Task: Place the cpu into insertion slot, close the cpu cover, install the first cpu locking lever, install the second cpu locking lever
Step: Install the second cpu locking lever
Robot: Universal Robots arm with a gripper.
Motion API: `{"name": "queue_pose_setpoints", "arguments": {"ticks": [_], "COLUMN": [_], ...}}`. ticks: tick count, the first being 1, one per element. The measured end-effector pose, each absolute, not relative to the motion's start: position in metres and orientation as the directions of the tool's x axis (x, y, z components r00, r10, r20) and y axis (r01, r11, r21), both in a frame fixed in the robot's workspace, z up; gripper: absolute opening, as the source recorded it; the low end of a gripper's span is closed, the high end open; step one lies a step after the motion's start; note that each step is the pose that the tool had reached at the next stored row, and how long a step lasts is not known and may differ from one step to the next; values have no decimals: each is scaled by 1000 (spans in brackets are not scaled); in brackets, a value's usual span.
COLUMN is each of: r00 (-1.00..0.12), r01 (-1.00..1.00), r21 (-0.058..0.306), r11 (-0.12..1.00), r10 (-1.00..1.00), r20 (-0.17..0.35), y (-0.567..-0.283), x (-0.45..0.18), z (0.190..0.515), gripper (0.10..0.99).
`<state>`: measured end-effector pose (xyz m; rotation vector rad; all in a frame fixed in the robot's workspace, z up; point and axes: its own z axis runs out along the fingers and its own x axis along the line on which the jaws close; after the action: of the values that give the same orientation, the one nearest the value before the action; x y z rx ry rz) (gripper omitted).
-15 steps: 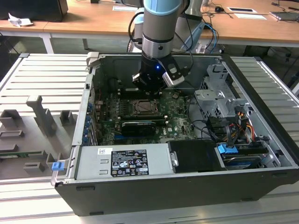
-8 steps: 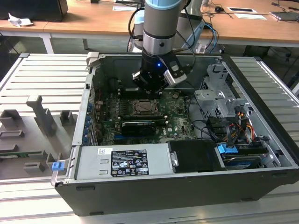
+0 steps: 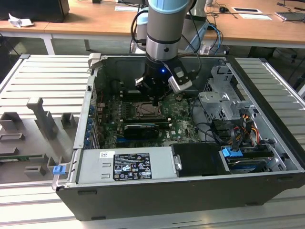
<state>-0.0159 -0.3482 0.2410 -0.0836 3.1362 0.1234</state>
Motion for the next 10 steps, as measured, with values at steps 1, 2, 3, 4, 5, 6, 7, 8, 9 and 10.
{"name": "queue_pose_setpoints", "arguments": {"ticks": [1,2,3,4,5,6,7,8,9,10], "r00": [-999,-999,-999,-999,-999,-999,-999,-999,-999,-998], "r01": [-53,-53,-53,-53,-53,-53,-53,-54,-54,-56], "r21": [87,90,94,100,109,110,111,111,111,111], "r11": [995,994,994,994,993,993,992,992,992,992], "r10": [-53,-53,-53,-53,-53,-53,-53,-53,-54,-56], "r20": [-4,-4,-4,-4,-5,-5,-5,-5,-5,-5], "y": [-349,-351,-354,-357,-363,-367,-370,-373,-374,-376], "x": [-16,-16,-16,-16,-16,-16,-16,-17,-17,-20], "z": [241,240,240,240,239,239,239,238,238,237], "gripper": [106,106,106,106,106,106,106,106,106,106]}}
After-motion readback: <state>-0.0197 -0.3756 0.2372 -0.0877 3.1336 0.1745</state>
